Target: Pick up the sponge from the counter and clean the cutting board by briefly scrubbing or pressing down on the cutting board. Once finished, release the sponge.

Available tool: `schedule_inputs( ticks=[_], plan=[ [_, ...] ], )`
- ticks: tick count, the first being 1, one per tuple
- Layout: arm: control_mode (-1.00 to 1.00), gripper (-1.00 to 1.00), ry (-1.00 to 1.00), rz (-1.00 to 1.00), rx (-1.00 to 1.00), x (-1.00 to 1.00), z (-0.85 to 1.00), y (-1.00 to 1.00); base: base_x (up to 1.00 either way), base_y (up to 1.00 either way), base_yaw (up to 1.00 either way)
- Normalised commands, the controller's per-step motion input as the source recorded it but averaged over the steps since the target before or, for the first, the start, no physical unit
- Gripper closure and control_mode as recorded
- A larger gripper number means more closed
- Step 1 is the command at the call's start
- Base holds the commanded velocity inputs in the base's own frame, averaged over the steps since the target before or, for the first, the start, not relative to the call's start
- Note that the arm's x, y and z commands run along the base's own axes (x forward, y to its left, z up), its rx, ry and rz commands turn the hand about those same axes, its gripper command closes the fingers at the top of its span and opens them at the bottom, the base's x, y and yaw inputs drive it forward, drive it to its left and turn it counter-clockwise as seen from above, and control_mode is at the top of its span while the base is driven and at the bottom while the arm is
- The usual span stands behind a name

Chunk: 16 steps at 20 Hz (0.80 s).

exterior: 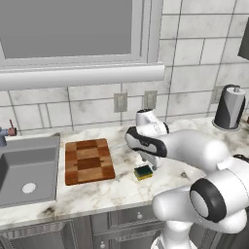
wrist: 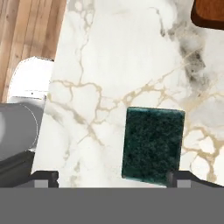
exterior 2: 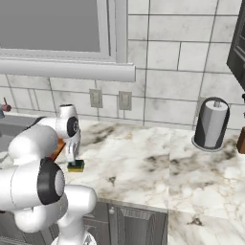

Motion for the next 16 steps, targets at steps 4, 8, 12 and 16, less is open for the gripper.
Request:
schedule_inputs(
  ticks=[4, 8, 12, 16],
  plan=[
    [-1.0, -1.0, -0.13, -0.06, 0.0, -0.43, 0.68, -0.02, 0.0, 0.0, 0.0],
    [-1.0, -1.0, -0.04, -0.16, 0.01, -0.51, 0.64, 0.0, 0.0, 0.0, 0.0],
    [-1.0, -1.0, 0.0, -0.23, 0.09, -0.51, 0.51, 0.0, 0.0, 0.0, 0.0],
    [-1.0, -1.0, 0.0, -0.28, 0.1, -0.5, 0.49, 0.0, 0.0, 0.0, 0.0]
  ],
)
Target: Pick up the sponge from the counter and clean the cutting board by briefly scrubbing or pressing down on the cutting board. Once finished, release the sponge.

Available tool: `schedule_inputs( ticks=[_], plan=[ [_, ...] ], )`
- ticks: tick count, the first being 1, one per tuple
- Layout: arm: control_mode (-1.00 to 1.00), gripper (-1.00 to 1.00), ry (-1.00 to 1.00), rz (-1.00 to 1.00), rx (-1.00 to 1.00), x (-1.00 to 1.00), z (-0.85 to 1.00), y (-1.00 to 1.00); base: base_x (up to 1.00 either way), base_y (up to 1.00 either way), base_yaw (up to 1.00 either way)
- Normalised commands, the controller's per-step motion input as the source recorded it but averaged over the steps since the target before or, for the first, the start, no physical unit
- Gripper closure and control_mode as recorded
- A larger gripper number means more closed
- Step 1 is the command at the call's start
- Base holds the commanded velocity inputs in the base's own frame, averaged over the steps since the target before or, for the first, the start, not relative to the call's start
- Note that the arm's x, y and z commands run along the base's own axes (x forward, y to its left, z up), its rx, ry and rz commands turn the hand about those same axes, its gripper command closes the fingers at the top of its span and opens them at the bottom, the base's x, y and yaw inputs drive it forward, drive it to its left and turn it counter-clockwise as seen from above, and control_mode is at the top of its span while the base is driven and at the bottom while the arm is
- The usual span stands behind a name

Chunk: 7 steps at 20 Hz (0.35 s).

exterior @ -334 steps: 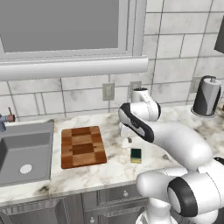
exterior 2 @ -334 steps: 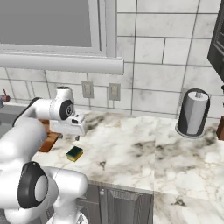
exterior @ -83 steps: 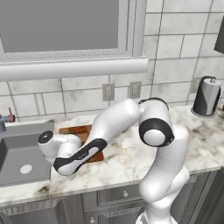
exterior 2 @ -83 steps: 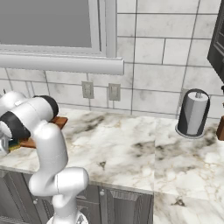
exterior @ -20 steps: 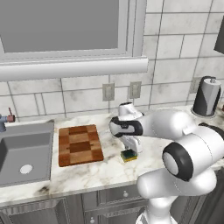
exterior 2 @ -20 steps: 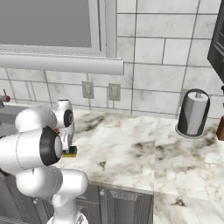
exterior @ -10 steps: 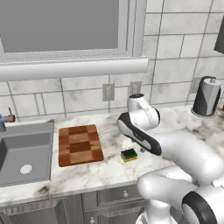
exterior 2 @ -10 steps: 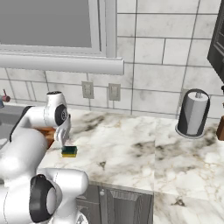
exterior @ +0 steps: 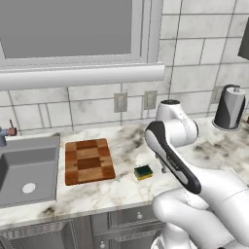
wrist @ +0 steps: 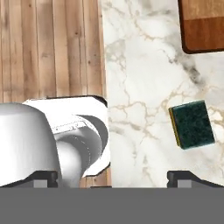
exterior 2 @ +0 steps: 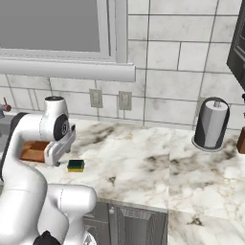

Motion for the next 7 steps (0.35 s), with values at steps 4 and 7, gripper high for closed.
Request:
schedule_inputs(
  ticks=[4, 7],
  plan=[
    [-1.0, -1.0, -0.01, -0.28, 0.04, -0.35, 0.52, 0.0, 0.0, 0.0, 0.0],
    [-1.0, -1.0, -0.08, -0.25, 0.0, -0.19, 0.5, 0.0, 0.0, 0.0, 0.0]
  ],
)
